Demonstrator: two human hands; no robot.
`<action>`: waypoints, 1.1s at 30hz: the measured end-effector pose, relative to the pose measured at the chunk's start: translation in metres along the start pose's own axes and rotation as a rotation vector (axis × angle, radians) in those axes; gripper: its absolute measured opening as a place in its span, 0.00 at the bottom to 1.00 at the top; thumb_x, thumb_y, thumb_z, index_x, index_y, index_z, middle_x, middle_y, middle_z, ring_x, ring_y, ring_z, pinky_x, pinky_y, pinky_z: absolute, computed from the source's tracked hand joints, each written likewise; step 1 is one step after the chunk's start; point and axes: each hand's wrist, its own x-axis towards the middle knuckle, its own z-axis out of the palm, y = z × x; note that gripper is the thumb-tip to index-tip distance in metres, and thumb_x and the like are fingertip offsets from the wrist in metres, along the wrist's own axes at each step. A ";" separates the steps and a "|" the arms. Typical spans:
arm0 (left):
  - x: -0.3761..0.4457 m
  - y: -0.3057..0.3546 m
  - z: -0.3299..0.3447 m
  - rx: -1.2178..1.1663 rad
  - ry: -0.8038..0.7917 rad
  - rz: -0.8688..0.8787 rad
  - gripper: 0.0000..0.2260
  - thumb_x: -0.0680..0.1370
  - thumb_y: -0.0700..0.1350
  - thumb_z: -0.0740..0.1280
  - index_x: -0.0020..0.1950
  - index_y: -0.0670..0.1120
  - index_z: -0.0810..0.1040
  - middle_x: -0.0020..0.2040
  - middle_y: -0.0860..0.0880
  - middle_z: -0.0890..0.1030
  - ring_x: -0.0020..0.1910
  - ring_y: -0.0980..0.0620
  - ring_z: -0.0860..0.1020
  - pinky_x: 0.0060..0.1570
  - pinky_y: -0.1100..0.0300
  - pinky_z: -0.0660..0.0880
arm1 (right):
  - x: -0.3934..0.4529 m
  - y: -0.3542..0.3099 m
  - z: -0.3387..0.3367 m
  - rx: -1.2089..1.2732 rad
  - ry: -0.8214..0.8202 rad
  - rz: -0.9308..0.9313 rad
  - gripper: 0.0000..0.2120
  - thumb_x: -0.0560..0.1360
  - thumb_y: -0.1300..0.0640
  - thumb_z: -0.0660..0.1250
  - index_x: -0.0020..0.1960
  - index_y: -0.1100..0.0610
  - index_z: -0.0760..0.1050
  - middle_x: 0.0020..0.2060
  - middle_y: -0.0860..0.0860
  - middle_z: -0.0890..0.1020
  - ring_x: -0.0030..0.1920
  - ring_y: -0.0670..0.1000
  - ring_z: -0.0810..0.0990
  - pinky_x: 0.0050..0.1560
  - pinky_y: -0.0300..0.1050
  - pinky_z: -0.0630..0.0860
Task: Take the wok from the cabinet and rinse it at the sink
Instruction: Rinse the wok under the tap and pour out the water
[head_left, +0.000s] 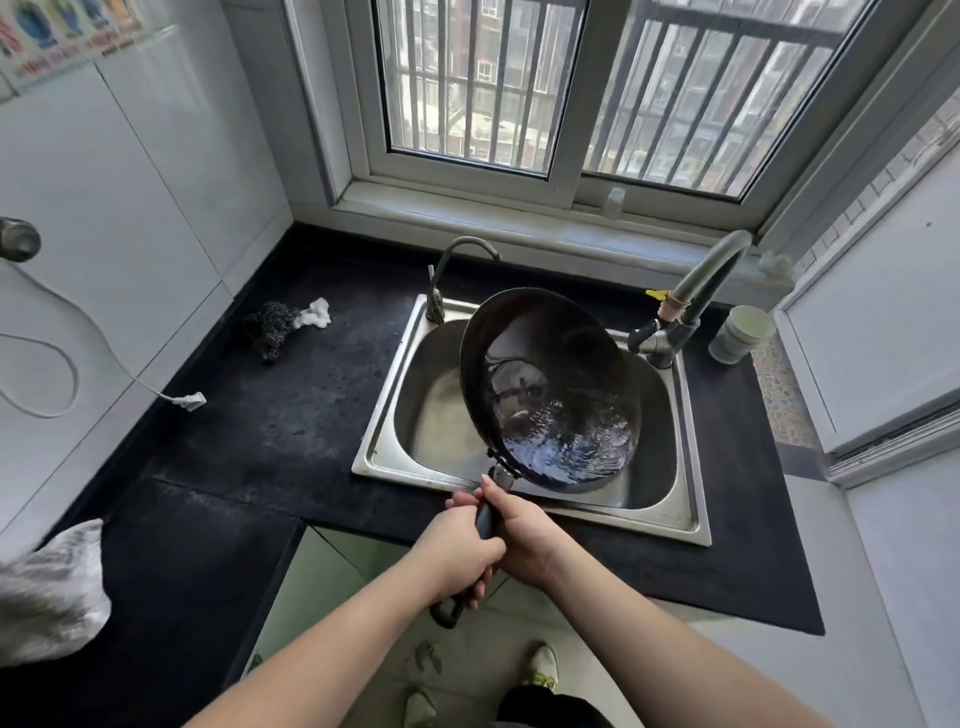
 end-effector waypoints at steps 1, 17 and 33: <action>0.000 -0.005 0.001 -0.002 -0.005 0.022 0.02 0.70 0.40 0.60 0.41 0.44 0.69 0.23 0.49 0.75 0.17 0.50 0.73 0.19 0.60 0.72 | -0.001 0.002 0.000 -0.019 0.012 -0.017 0.21 0.80 0.49 0.60 0.42 0.63 0.82 0.43 0.57 0.85 0.41 0.53 0.84 0.45 0.46 0.80; 0.010 -0.028 0.018 -0.353 -0.214 0.089 0.05 0.71 0.41 0.60 0.45 0.42 0.70 0.24 0.49 0.72 0.18 0.51 0.69 0.20 0.61 0.69 | -0.001 0.015 -0.007 -0.289 0.449 -0.183 0.13 0.79 0.55 0.65 0.47 0.66 0.77 0.36 0.53 0.86 0.32 0.53 0.84 0.30 0.42 0.77; 0.010 0.004 0.014 -0.855 -0.329 -0.171 0.14 0.79 0.38 0.57 0.34 0.48 0.67 0.23 0.53 0.67 0.17 0.60 0.65 0.17 0.69 0.63 | -0.016 -0.017 0.015 -0.356 0.589 -0.038 0.15 0.77 0.55 0.63 0.43 0.66 0.81 0.19 0.51 0.77 0.13 0.48 0.66 0.17 0.34 0.65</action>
